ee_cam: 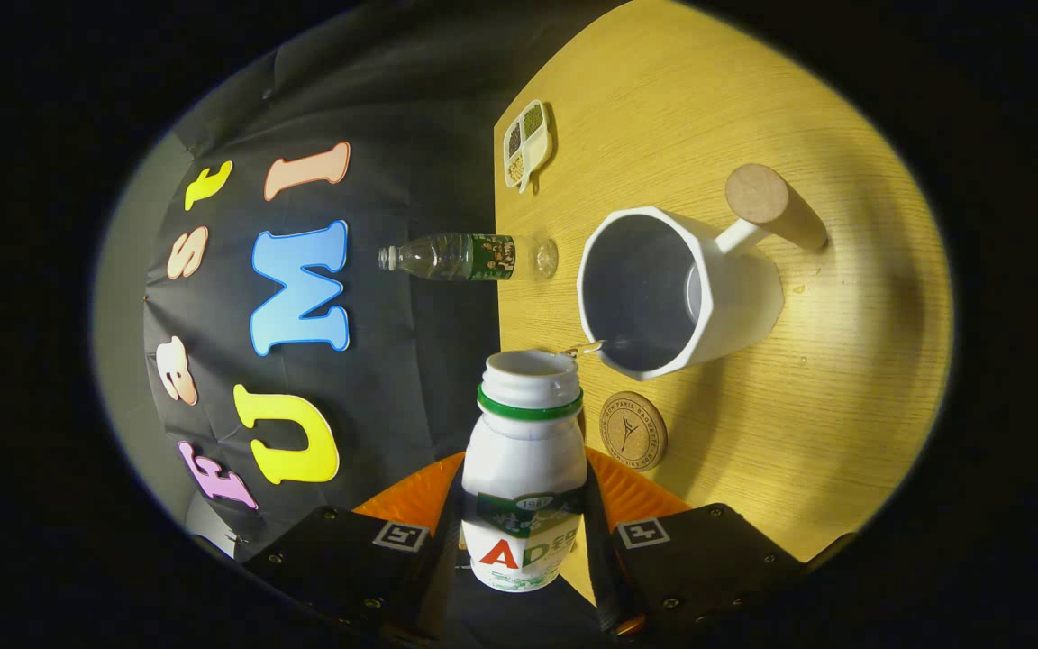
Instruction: Take the bottle from table, then pour the juice into the cup, finally place the bottle on the coaster
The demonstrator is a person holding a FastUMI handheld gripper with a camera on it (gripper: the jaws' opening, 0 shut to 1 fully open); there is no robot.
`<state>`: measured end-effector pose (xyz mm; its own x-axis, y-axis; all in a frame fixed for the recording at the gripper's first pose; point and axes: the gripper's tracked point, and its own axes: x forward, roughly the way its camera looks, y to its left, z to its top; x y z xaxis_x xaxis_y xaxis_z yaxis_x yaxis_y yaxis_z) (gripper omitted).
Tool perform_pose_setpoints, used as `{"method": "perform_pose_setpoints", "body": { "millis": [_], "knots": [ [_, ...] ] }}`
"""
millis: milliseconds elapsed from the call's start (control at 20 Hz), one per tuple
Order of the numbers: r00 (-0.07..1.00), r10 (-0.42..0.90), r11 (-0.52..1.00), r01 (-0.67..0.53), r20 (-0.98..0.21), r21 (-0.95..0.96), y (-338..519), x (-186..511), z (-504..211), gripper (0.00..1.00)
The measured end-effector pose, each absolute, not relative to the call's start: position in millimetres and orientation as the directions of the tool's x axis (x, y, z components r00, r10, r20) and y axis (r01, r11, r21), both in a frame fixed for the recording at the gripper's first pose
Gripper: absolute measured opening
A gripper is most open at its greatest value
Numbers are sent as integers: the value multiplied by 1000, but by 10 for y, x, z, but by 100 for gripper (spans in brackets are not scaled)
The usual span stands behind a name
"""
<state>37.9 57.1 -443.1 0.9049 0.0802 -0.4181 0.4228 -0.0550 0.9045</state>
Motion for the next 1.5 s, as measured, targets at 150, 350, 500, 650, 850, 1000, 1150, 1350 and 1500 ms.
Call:
{"method": "perform_pose_setpoints", "body": {
  "millis": [150,350,500,650,850,1000,1150,1350,1500],
  "knots": [
    [907,78,-65,419,-414,905,566,428,-4402,62],
    [911,75,-69,411,-406,909,559,465,-4362,62],
    [911,73,-69,411,-406,909,550,464,-4366,62],
    [913,67,-82,406,-402,910,521,438,-4374,62],
    [911,66,-94,411,-406,907,517,423,-4386,61],
    [913,56,-103,407,-403,908,482,401,-4385,62],
    [911,55,-120,412,-408,903,482,387,-4412,62],
    [910,52,-119,415,-412,902,471,369,-4412,62],
    [908,55,-127,418,-415,899,457,367,-4422,62]
  ]
}}
